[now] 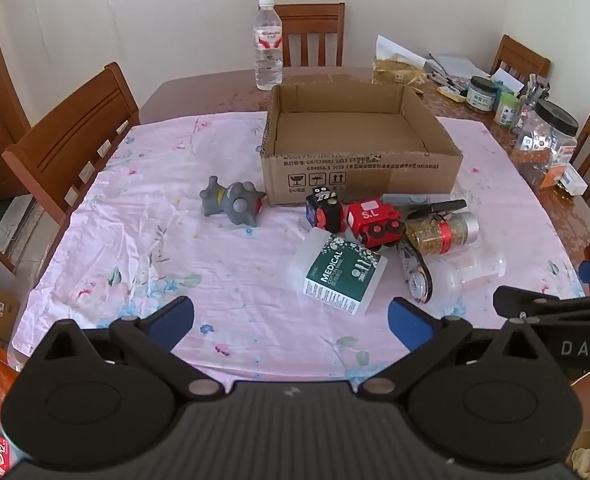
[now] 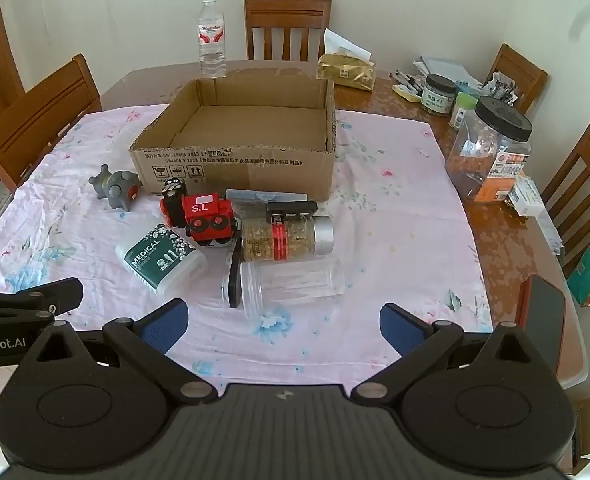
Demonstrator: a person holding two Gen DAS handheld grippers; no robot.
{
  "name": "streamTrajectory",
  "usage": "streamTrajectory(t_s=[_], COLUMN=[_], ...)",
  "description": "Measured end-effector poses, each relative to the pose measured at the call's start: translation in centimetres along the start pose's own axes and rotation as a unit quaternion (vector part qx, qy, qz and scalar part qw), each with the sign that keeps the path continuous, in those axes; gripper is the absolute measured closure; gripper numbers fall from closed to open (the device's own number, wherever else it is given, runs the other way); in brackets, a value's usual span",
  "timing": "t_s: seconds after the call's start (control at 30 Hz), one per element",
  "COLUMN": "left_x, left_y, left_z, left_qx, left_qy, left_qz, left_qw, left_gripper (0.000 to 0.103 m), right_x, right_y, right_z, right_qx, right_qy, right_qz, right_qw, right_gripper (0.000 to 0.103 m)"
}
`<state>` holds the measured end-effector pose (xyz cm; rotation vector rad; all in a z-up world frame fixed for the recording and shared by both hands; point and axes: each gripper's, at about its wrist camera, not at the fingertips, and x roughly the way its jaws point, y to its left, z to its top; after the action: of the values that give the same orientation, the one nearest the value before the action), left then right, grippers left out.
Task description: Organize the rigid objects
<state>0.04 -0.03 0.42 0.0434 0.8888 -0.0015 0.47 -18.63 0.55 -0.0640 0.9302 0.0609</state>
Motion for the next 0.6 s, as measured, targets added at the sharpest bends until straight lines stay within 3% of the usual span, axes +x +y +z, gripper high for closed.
streamTrajectory(t_s=[0.6], left_x=[-0.46], left_y=[-0.16], left_z=[0.18], left_qx=[0.003], left_qy=[-0.003], left_qz=[0.006], left_qw=[1.0000], left_gripper=[0.001], right_x=[-0.29], right_y=[0.17], right_z=[0.23], right_qx=[-0.004], right_qy=[-0.005], right_qz=[0.002], right_qw=[1.000], right_gripper=[0.000])
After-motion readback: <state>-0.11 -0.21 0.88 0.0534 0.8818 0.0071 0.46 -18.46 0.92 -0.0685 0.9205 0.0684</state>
